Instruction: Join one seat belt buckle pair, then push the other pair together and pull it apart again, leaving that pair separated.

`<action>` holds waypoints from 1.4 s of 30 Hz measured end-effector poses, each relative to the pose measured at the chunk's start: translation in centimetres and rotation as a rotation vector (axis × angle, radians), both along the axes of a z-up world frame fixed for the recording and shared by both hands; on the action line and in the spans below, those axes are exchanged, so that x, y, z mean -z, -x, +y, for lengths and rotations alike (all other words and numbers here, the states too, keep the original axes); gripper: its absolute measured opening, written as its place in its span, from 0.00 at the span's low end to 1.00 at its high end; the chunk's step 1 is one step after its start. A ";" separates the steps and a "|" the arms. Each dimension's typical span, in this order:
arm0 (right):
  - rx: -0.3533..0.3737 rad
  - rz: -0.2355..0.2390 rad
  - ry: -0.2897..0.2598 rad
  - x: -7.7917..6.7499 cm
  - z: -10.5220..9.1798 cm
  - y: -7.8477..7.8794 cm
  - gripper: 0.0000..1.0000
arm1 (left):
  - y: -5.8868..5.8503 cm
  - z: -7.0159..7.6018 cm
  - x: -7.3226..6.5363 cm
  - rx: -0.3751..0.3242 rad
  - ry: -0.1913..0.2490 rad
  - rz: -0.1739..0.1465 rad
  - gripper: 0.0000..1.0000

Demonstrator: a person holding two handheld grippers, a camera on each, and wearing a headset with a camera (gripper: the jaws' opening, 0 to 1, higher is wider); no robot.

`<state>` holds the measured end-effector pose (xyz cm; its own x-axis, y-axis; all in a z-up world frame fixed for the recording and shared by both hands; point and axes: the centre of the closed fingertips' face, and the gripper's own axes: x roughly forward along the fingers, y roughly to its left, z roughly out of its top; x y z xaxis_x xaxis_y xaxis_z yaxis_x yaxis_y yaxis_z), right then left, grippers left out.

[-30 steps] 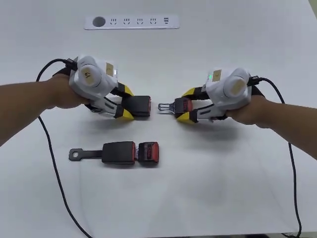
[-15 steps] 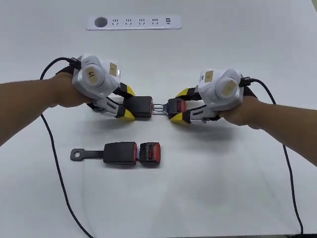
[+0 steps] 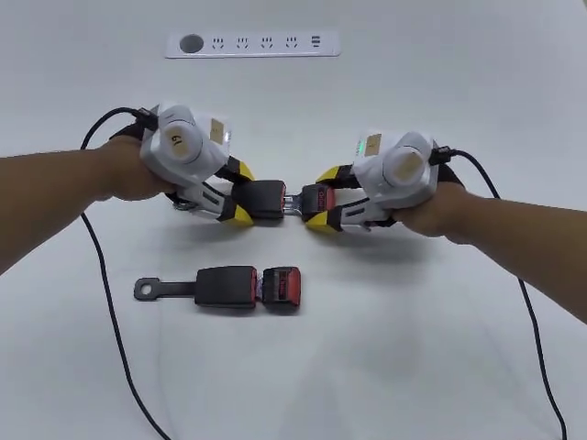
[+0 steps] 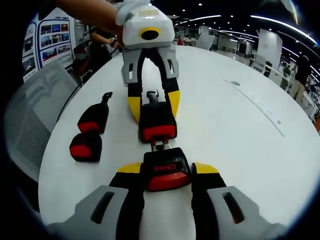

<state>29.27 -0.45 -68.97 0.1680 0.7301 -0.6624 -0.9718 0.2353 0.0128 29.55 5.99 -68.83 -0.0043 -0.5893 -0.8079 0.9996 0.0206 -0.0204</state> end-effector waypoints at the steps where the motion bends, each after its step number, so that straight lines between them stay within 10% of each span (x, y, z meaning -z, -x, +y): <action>1: 0.002 0.001 -0.001 0.0 0.0 0.0 0.34 | -0.2 0.2 0.2 -0.004 -0.004 0.002 0.33; 42: -0.010 0.009 0.029 0.0 2.2 -0.4 0.33 | -0.1 0.3 0.2 0.003 0.005 0.012 0.33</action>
